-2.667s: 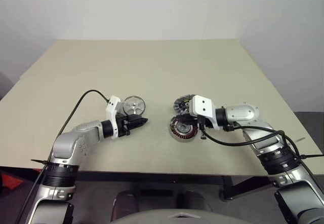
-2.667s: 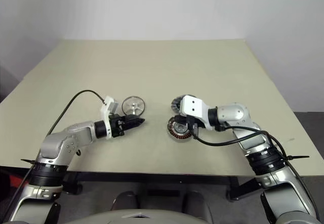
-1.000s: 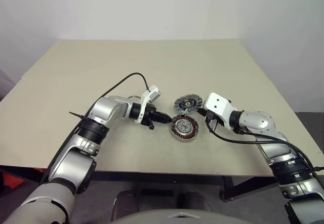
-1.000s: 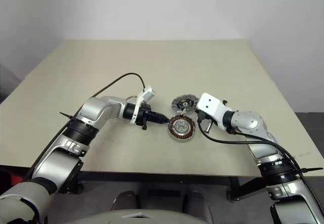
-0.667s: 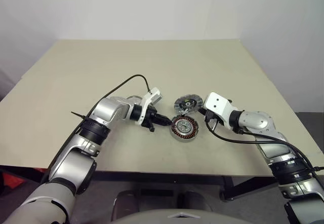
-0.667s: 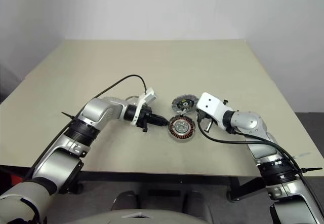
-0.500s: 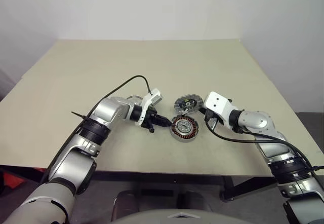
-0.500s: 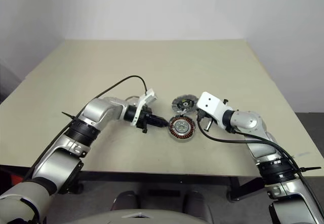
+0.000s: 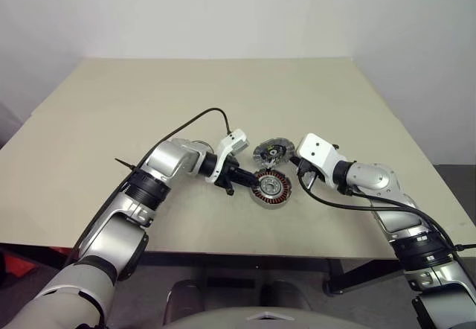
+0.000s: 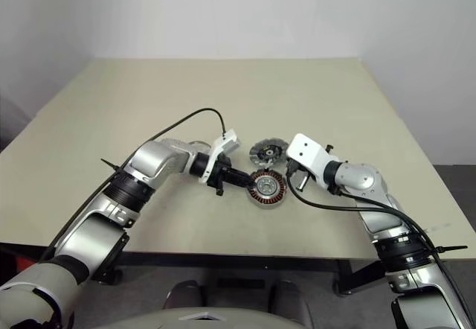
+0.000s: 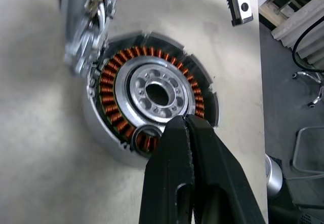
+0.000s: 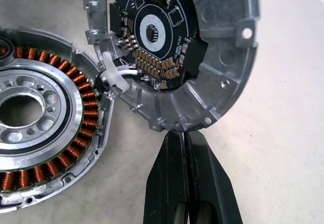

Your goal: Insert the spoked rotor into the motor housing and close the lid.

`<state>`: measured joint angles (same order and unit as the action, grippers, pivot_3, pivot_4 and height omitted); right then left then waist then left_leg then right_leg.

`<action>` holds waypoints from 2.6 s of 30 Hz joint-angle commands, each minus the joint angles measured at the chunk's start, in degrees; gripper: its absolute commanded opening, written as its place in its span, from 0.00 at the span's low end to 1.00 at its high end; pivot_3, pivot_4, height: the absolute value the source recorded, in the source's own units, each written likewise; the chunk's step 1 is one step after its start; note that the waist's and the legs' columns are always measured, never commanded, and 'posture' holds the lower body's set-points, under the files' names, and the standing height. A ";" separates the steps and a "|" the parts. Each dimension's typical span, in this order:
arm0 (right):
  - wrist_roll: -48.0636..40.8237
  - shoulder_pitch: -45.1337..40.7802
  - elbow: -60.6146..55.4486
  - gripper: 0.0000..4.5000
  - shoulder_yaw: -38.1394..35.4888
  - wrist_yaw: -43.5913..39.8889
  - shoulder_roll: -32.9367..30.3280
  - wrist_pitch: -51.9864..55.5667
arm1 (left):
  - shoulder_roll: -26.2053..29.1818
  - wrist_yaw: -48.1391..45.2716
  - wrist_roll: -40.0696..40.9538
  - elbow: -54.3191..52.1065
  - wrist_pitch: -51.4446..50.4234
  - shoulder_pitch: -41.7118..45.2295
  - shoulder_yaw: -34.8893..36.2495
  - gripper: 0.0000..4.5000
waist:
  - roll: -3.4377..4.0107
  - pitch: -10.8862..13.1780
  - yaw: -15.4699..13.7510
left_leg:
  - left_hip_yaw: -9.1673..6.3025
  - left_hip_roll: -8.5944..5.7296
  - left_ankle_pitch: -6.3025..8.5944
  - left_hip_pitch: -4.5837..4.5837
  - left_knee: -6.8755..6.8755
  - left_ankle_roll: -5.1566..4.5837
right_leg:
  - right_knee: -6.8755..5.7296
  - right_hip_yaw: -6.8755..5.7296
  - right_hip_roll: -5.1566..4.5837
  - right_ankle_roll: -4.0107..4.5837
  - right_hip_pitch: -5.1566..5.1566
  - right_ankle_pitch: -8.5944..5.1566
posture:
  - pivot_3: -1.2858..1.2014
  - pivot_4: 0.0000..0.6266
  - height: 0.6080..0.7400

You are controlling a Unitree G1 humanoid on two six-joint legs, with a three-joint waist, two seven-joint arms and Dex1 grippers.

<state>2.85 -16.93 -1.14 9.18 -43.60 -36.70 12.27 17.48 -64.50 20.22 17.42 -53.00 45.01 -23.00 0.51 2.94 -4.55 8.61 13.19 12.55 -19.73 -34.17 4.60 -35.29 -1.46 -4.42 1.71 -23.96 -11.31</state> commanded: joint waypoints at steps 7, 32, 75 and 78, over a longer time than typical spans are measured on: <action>-0.05 -2.38 -3.62 0.00 -1.06 0.58 0.10 2.00 | 0.43 -0.77 -0.55 -2.02 0.52 1.53 0.32 0.01 | 0.00 0.01 0.02 | 0.00 0.00 0.00 0.00 0.01 0.00 | 0.01 0.00 0.00 0.00 0.00 0.00 | 0.52 0.00 1.00; 6.58 -3.44 6.31 0.00 -2.63 7.67 -2.36 5.48 | 0.69 1.37 0.87 -3.59 0.09 -0.14 2.05 0.01 | 0.03 0.03 -0.02 | 0.00 -0.16 0.00 -0.06 0.05 -0.01 | 0.12 0.00 -0.14 -0.01 0.00 0.00 | 0.52 0.00 1.00; 7.44 -4.16 9.39 0.00 -2.81 11.57 -0.22 1.83 | 0.15 1.31 -3.91 -1.26 2.59 0.40 -2.01 0.01 | 0.08 0.08 0.02 | 0.00 -0.24 0.03 -0.06 0.05 -0.08 | 0.14 0.00 -0.23 -0.01 0.00 0.00 | 0.52 0.00 1.00; 7.43 -4.27 9.28 0.00 -2.89 11.77 -0.15 1.79 | -0.68 1.18 -4.17 -0.94 2.59 1.00 -2.09 0.01 | 0.08 0.08 0.02 | 0.00 -0.25 0.03 -0.07 0.05 -0.08 | 0.14 0.00 -0.24 -0.01 0.00 0.00 | 0.52 0.00 1.00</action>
<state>10.20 -19.95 9.08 7.43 -32.42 -36.84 14.93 17.13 -63.34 16.37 16.67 -51.05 44.48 -25.02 0.58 3.02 -4.53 8.61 12.93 12.58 -19.80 -34.12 4.51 -35.15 -1.46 -4.65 1.70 -23.96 -11.31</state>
